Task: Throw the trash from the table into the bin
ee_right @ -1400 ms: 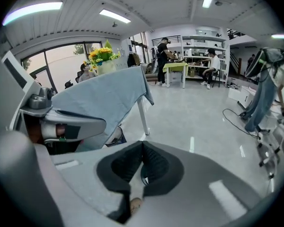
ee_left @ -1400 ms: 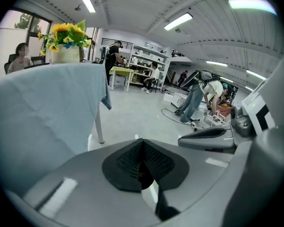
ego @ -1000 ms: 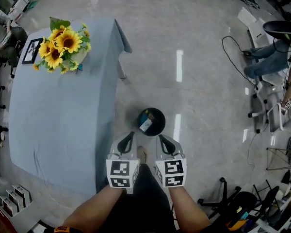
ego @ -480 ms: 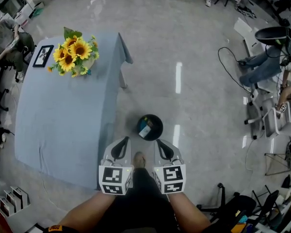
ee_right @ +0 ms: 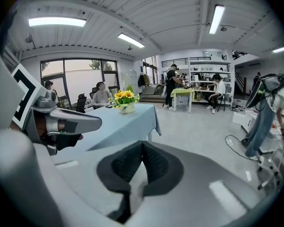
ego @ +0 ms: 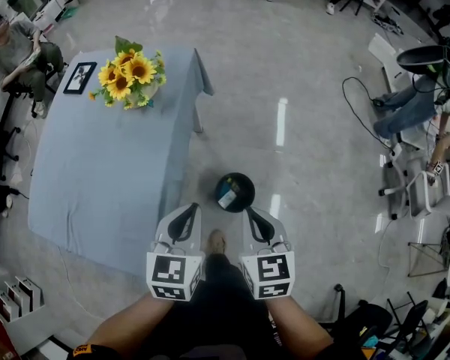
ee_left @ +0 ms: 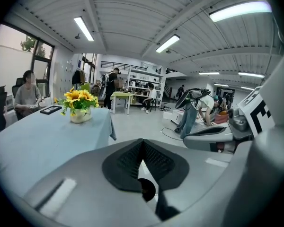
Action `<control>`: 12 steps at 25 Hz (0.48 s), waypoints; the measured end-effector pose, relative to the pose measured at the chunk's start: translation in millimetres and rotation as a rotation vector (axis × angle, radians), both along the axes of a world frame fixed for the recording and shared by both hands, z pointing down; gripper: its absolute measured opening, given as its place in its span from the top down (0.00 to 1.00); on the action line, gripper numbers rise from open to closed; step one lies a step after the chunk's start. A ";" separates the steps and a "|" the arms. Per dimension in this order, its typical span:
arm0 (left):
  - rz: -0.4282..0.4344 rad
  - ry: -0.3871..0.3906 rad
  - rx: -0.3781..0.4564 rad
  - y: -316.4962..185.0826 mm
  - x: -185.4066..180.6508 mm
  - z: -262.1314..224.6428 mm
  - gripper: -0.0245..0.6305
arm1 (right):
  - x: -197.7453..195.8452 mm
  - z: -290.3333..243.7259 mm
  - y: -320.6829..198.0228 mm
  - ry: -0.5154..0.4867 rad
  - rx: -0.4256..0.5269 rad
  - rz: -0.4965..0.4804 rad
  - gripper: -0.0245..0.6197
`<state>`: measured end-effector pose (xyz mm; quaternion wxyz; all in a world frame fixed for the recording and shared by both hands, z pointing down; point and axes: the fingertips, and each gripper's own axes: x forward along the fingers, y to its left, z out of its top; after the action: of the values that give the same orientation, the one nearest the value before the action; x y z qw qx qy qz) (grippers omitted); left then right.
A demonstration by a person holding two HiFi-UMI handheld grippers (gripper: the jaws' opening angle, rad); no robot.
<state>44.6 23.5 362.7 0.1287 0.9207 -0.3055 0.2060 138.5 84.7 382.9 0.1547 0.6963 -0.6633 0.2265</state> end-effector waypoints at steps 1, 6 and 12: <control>-0.001 0.003 0.003 -0.1 -1.4 -4.7 0.95 | -1.2 -5.2 -1.0 0.001 0.009 0.002 0.96; -0.003 0.030 0.013 0.0 -10.3 -24.7 0.95 | -7.3 -28.2 -3.2 0.012 0.043 0.015 0.96; 0.027 0.064 0.041 1.3 -27.1 -49.4 0.95 | -19.8 -52.9 -3.4 0.037 0.084 0.055 0.96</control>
<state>17.5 24.8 313.4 0.1165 0.9333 -0.2930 0.1719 118.8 81.3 330.0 0.1313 0.7241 -0.6500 0.1897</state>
